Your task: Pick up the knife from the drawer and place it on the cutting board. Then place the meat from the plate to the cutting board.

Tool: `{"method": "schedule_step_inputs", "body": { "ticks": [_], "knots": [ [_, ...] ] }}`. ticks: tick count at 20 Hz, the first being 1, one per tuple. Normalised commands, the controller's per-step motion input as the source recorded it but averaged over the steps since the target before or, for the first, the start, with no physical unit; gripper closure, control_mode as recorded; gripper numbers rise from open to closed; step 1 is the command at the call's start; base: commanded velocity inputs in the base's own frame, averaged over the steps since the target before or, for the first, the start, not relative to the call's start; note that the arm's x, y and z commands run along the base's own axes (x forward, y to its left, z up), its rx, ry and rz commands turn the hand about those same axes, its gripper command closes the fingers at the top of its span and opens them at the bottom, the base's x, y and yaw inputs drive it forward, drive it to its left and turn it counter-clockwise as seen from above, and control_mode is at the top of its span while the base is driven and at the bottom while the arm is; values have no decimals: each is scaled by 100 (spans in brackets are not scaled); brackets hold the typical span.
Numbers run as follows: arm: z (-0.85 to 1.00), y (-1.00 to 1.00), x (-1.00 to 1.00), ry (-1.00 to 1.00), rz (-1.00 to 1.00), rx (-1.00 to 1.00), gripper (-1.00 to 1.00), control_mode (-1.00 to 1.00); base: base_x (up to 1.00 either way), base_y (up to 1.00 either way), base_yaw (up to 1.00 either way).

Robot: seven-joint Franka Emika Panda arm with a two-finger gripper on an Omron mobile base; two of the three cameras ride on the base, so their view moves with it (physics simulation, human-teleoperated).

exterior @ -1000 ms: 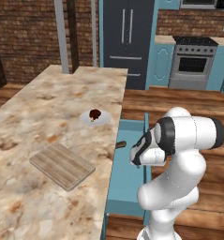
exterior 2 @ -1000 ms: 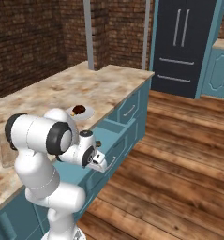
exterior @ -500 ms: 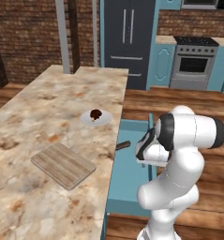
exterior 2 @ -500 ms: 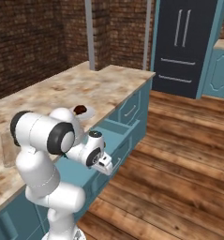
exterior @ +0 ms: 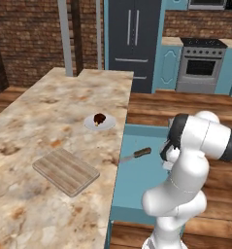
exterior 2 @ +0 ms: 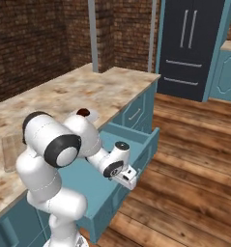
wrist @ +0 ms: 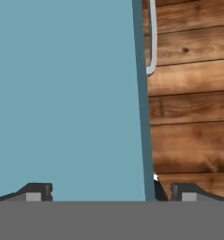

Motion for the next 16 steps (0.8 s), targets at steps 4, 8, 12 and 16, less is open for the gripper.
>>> {"method": "schedule_step_inputs", "body": {
  "ticks": [4,8,12,16],
  "knots": [
    [-29,-100,-57,0,11,0,-100,-100,0,0,0],
    [-12,-97,-51,3,10,-1,-100,-100,0,0,0],
    [73,-26,-18,1,3,3,-100,-100,0,0,0],
    [100,-7,-6,1,0,12,-100,-100,0,0,0]
  ]
}}
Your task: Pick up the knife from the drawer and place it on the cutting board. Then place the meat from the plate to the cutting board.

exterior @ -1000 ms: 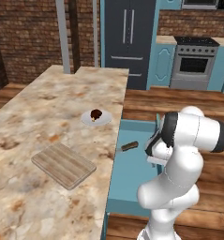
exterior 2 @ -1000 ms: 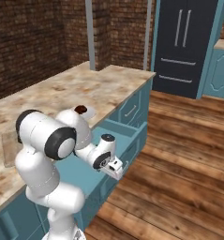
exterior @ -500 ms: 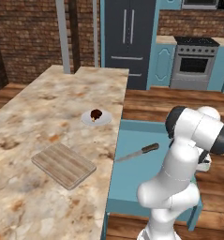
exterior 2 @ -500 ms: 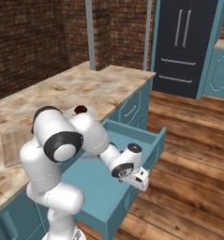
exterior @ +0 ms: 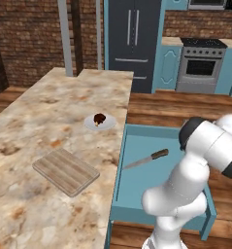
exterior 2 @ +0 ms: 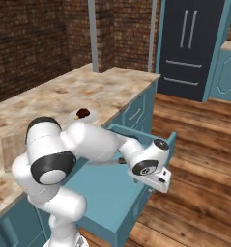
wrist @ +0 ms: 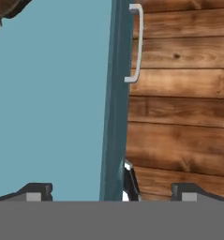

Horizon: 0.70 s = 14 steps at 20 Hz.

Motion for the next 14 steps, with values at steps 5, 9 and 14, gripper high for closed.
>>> {"method": "schedule_step_inputs", "body": {
  "ticks": [5,9,14],
  "knots": [
    [89,21,2,0,0,4,-100,-100,0,0,0],
    [28,53,28,1,-7,0,-100,-100,0,0,0],
    [20,31,25,9,-22,0,-100,-100,0,0,0]
  ]
}}
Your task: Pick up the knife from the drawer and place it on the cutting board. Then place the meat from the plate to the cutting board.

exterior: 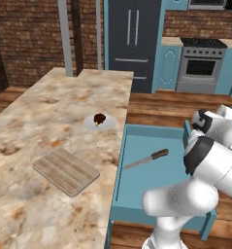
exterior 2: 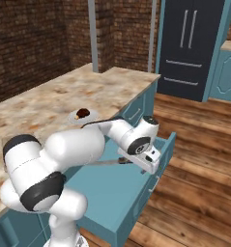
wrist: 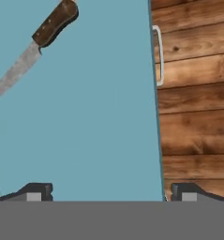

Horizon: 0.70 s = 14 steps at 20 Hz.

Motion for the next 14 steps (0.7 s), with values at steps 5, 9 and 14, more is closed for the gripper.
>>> {"method": "schedule_step_inputs", "body": {
  "ticks": [5,9,14],
  "knots": [
    [5,25,10,11,-35,0,-100,-100,0,0,0],
    [0,36,25,10,-31,0,-100,-100,0,0,0],
    [0,22,39,3,-20,0,-100,-100,0,0,0]
  ]
}}
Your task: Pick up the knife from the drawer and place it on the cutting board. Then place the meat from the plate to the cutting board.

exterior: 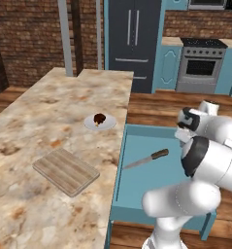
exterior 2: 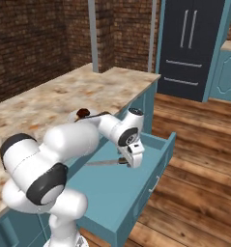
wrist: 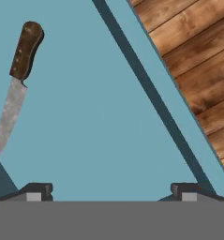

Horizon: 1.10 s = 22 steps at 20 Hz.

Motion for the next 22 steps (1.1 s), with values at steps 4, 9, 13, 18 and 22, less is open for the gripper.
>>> {"method": "schedule_step_inputs", "body": {
  "ticks": [4,9,13,18,22],
  "knots": [
    [-19,1,37,2,-10,-1,-100,-100,0,0,0],
    [-25,19,48,1,-3,-6,-100,-100,0,0,0],
    [-23,14,49,1,0,-6,-100,-100,0,0,0],
    [-28,6,47,4,0,-3,-100,-100,0,0,0],
    [-30,0,39,3,0,-1,-100,-100,0,0,0]
  ]
}}
